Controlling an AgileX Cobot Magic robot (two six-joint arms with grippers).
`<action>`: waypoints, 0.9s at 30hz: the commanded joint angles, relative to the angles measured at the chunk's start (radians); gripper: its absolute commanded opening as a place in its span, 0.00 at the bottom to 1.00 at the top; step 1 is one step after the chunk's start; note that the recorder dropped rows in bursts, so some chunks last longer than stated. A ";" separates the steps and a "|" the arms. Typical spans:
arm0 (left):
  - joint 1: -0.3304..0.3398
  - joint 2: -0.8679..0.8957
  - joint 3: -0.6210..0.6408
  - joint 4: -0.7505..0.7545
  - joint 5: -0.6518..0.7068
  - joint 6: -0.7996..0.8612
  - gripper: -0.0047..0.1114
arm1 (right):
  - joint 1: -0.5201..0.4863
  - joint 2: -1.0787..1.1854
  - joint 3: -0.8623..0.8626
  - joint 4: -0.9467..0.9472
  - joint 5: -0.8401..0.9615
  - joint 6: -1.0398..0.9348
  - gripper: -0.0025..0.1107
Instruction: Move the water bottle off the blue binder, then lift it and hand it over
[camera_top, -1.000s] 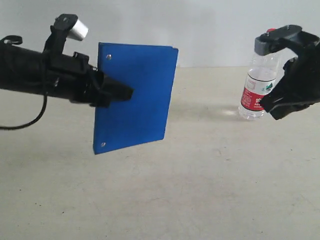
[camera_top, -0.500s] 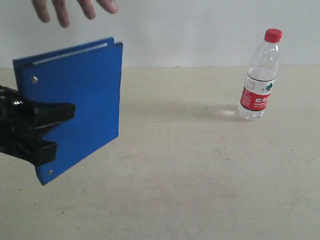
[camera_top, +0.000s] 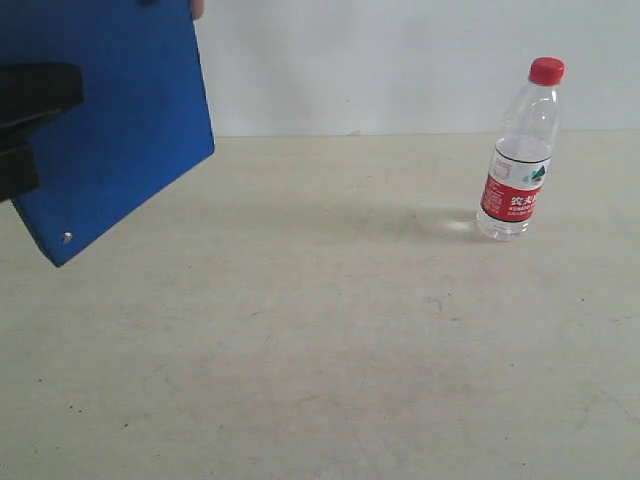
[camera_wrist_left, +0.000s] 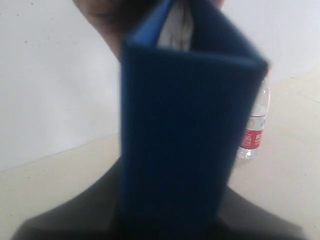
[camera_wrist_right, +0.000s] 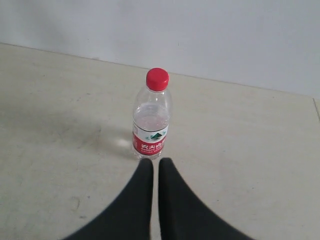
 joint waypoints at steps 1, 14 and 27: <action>-0.001 0.008 -0.016 -0.015 -0.092 -0.007 0.08 | -0.002 0.026 -0.003 -0.007 -0.001 0.009 0.02; -0.001 0.020 0.160 -0.148 -0.113 -0.003 0.36 | -0.002 0.026 -0.003 -0.009 0.005 0.006 0.02; 0.003 0.156 0.175 0.071 -0.531 -0.217 0.14 | -0.002 0.026 -0.003 -0.009 0.007 0.005 0.02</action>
